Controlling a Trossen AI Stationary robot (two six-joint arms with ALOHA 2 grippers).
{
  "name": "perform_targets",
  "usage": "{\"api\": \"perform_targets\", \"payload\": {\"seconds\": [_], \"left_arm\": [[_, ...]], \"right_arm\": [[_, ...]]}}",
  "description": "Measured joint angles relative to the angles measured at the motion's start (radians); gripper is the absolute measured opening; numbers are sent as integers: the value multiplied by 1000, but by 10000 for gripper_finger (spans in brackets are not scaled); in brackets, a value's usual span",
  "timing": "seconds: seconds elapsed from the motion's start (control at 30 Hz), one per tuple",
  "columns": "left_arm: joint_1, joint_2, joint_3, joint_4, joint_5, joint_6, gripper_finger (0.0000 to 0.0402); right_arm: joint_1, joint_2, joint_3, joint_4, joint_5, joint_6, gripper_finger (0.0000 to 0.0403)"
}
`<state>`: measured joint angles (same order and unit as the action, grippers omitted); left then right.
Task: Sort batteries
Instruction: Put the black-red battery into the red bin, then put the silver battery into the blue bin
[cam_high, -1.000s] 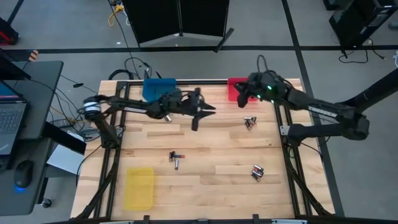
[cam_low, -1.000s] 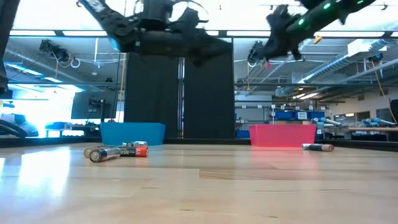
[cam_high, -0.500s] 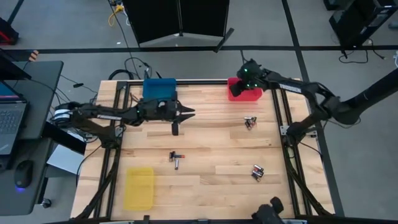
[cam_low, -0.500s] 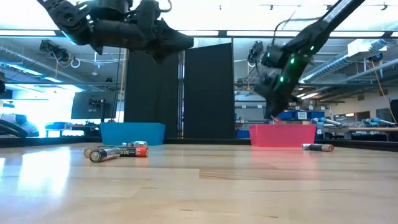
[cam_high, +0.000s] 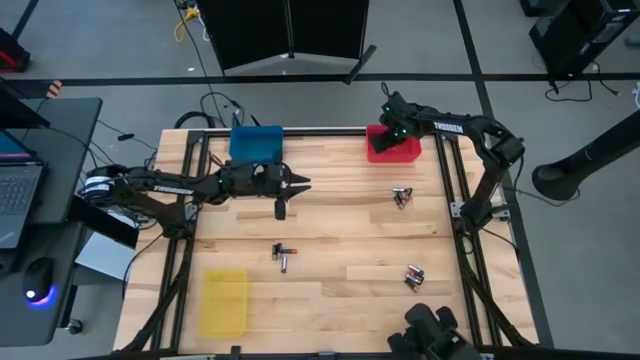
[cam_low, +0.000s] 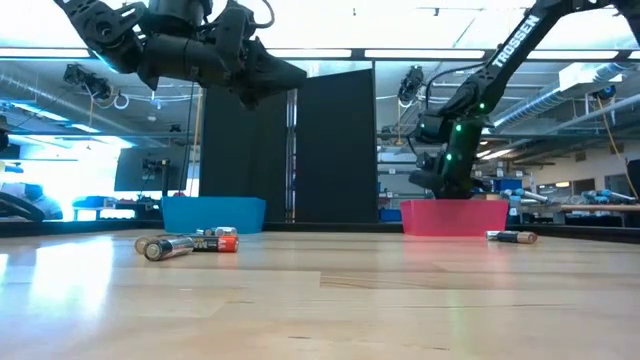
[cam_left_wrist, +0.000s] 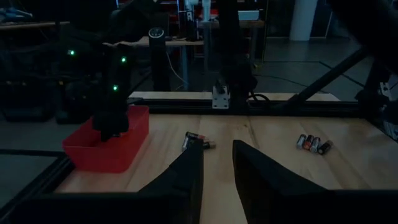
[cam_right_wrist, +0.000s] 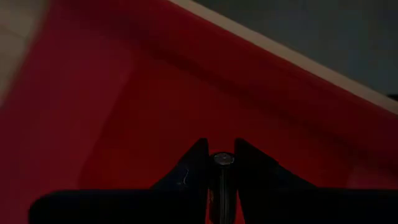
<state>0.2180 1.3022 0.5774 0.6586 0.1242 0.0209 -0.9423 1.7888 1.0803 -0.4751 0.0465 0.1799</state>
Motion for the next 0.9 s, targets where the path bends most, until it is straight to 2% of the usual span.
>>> {"api": "perform_targets", "payload": {"seconds": [0.23,0.47,0.6,0.67,0.73,0.9], "left_arm": [[-11,0,0,-5,0,-1,94],[-11,0,0,-11,0,11,94],[-11,0,0,-21,0,29,94],[-11,0,0,-32,0,28,94],[-11,0,0,-44,0,24,94],[-11,0,0,-58,0,22,88]], "right_arm": [[-10,27,0,-11,11,-5,69],[-9,-26,0,-6,17,-41,166],[5,-95,0,-43,16,-80,194],[20,-146,0,-85,10,-108,188],[45,-206,0,-138,6,-134,163],[158,-371,-29,-191,6,-165,44]]}}
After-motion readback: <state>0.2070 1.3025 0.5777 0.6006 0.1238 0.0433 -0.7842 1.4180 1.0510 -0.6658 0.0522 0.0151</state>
